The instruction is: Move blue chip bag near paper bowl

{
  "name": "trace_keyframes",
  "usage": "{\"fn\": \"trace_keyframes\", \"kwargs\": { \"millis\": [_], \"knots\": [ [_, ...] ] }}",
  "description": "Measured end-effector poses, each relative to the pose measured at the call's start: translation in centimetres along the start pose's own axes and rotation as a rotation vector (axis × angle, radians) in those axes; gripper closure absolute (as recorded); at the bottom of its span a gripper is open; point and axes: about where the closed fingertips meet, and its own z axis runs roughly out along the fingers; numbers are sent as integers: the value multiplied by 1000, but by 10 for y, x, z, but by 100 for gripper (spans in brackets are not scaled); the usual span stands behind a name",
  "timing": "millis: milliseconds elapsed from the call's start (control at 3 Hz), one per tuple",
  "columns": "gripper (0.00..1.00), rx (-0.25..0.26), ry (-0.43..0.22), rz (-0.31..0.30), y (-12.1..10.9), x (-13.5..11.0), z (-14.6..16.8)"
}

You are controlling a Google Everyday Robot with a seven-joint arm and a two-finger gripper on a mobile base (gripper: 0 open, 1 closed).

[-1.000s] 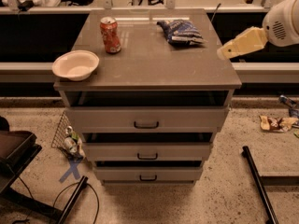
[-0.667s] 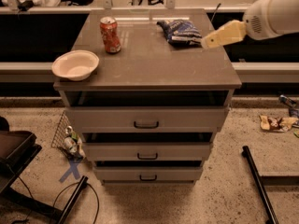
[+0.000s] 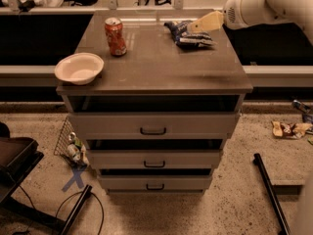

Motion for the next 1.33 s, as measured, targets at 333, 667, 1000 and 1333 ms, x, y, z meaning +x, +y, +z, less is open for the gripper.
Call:
{"fn": "trace_keyframes", "kwargs": {
  "millis": [333,667,1000,1333],
  "knots": [
    [0,-24,-13,17,-13,-11,50],
    [0,-16,-41,30,-33,-16,84],
    [0,-23,-43,62,-44,-9,113],
    [0,-65,-21,111,-36,5,141]
  ]
}}
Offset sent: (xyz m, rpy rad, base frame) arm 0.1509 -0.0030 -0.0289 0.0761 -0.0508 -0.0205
